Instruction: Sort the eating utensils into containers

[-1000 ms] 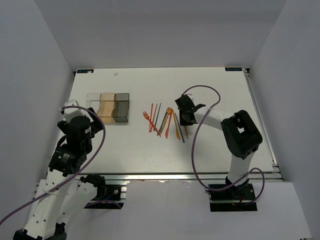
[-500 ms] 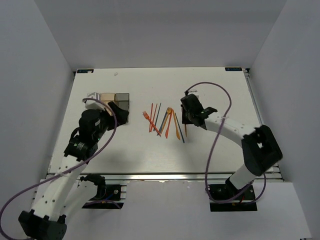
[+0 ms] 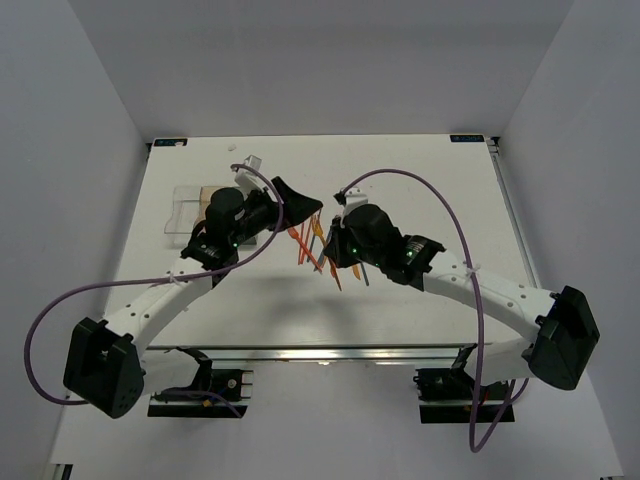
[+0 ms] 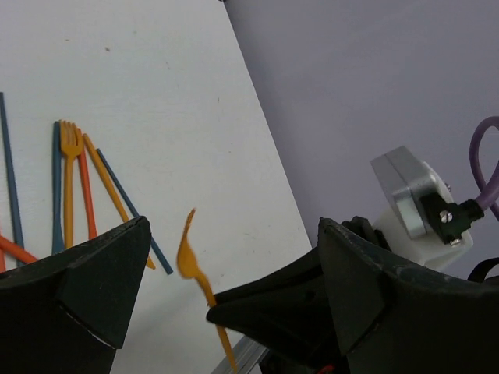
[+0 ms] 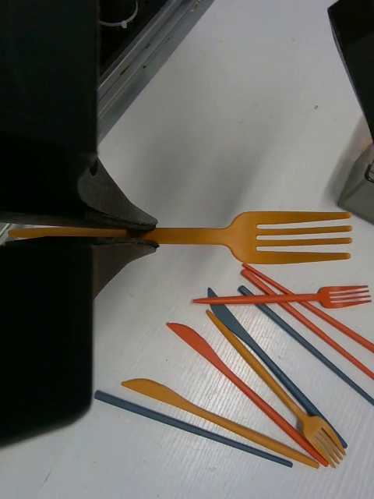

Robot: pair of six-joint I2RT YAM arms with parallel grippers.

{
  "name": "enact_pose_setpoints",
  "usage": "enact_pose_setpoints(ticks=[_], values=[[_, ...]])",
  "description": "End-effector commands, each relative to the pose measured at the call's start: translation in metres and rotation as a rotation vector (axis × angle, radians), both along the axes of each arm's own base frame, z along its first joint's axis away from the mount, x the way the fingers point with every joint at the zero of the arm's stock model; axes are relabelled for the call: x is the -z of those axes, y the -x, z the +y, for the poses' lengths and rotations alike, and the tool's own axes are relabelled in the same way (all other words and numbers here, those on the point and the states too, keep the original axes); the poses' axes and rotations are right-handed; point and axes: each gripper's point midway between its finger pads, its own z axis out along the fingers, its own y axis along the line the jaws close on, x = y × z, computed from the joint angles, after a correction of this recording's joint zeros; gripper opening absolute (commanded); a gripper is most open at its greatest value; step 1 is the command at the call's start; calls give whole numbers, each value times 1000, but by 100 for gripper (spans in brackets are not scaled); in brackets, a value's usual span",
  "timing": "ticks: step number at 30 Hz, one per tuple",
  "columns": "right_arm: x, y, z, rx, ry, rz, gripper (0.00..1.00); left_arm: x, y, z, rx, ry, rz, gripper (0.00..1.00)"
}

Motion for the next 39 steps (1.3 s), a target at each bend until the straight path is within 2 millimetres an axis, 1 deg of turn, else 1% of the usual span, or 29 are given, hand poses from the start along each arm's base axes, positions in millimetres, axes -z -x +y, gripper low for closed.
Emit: enact_pose_setpoints(ticks=[1,2,3,5,8,10,12,14,15,16,18,19,22,23,24,27,28,29,32,33,34,35,36,37,38,39], values=[[-26,1,2,33,-15,-48,0,-14,5,-15,52,-32,-54,95],[-29,3,5,34,-16,-60,0,-10,6,-16,56,-44,-47,94],[-29,3,6,32,-12,-60,0,-4,8,-18,65,-53,-35,93],[-28,5,10,23,6,-61,0,5,8,-18,70,-63,-18,85],[-32,6,12,32,17,-69,0,20,8,-17,70,-113,13,78],[-34,6,10,39,15,-75,0,28,8,-13,68,-156,23,78],[-36,4,7,56,12,-83,0,28,9,-12,69,-169,14,77],[-40,3,6,66,9,-90,0,27,13,-14,92,-161,8,71],[-39,3,6,66,12,-91,0,26,13,-15,99,-157,4,59],[-43,2,7,66,9,-97,0,26,14,-17,108,-156,3,52],[-42,1,9,58,13,-95,0,26,15,-21,137,-155,4,41],[-44,1,11,55,12,-96,0,26,15,-22,145,-157,3,32],[-43,2,11,48,10,-93,0,27,13,-25,164,-173,-1,19],[-46,3,12,47,1,-99,0,24,11,-25,162,-175,-8,18],[-46,3,11,49,-3,-101,0,28,10,-26,166,-186,-3,16],[-51,4,8,51,-19,-118,0,28,5,-27,160,-193,-5,16],[-52,3,7,54,-20,-120,0,30,4,-29,163,-192,0,13],[-52,4,6,54,-19,-124,0,29,4,-30,166,-186,1,0],[-50,5,5,46,-16,-122,0,28,0,-31,161,-178,-9,0],[-51,6,5,43,-23,-127,12,27,-1,-31,153,-177,-12,0],[-54,7,5,37,-39,-132,32,27,-3,-29,138,-185,-15,0],[-54,7,4,40,-46,-138,57,25,-7,-26,125,-205,-38,0],[-52,6,1,52,-49,-146,76,25,-9,-23,109,-230,-38,0],[-55,5,-4,71,-55,-158,80,22,-17,-16,58,-261,-54,0],[-55,3,-7,81,-56,-161,87,25,-19,-10,44,-311,-66,0],[-52,0,-14,99,-47,-158,89,22,-23,-4,25,-345,-67,0]])
